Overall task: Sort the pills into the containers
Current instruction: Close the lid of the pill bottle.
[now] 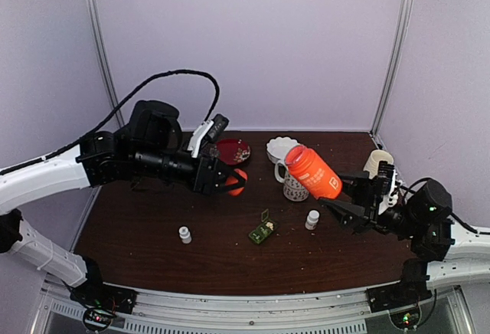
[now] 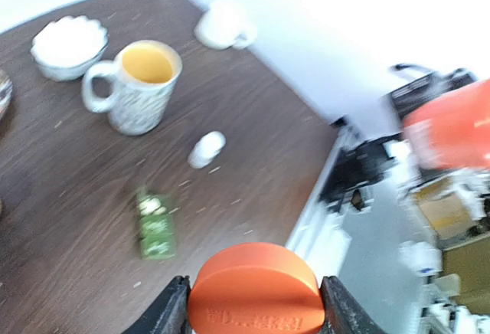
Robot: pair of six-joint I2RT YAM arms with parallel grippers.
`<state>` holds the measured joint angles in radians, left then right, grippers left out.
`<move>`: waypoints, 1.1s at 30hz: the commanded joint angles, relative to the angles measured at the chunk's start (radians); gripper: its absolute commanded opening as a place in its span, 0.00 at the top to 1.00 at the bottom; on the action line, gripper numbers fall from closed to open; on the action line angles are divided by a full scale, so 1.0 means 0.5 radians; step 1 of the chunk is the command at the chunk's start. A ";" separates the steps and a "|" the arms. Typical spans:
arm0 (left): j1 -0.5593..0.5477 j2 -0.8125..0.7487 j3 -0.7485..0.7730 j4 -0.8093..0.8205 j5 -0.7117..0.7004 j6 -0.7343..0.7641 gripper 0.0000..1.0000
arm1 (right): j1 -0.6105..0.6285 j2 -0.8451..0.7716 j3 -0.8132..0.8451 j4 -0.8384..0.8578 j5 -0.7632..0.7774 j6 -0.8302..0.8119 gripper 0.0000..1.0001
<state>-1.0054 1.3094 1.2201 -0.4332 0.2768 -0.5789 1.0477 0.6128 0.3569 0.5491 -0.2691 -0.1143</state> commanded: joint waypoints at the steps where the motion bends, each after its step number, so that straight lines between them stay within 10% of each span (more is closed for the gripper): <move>1: -0.004 -0.099 -0.047 0.522 0.448 -0.237 0.57 | 0.101 0.056 0.107 -0.021 -0.001 -0.097 1.00; 15: -0.015 -0.137 -0.216 1.139 0.806 -0.613 0.57 | 0.326 0.323 0.274 -0.076 0.200 -0.268 1.00; 33: -0.037 -0.111 -0.173 0.879 0.687 -0.547 0.61 | 0.459 0.496 0.531 -0.575 0.674 -0.587 1.00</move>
<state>-1.0180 1.2530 1.1168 0.0368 0.6373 -0.8696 1.2472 0.8410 0.5610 0.3515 -0.0589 -0.3153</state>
